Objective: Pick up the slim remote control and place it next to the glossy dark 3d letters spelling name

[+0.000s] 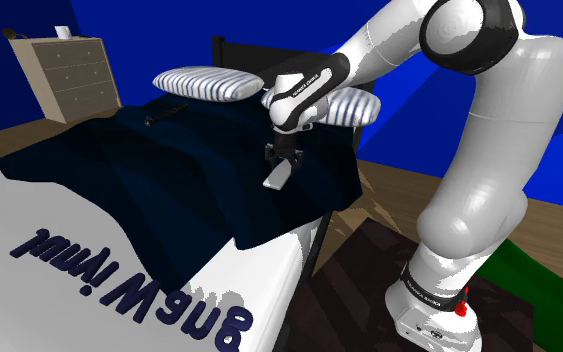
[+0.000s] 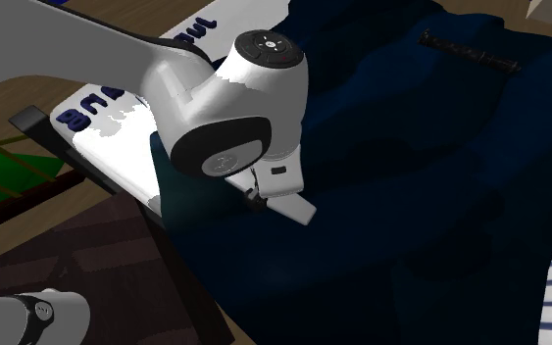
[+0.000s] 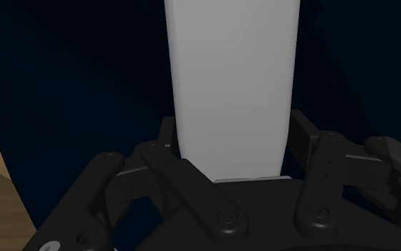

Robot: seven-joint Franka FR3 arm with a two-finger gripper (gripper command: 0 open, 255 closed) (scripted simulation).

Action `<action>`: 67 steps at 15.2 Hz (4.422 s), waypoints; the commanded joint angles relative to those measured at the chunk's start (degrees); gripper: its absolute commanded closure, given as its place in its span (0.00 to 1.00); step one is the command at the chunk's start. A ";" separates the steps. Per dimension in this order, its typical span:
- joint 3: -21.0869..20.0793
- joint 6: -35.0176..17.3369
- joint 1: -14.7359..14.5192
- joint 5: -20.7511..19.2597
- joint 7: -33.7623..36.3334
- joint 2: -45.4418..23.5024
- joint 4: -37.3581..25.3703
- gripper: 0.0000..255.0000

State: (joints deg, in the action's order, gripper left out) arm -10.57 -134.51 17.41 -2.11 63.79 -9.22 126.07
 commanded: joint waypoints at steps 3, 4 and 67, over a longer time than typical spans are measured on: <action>0.00 0.00 0.00 0.00 0.00 0.00 0.00 1.00; 0.00 0.00 0.00 0.00 0.00 0.00 0.00 1.00; -18.38 0.90 -17.40 -1.83 36.98 2.28 1.91 1.00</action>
State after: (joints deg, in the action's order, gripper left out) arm -28.96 -133.56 0.02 -3.90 100.74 -6.90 128.00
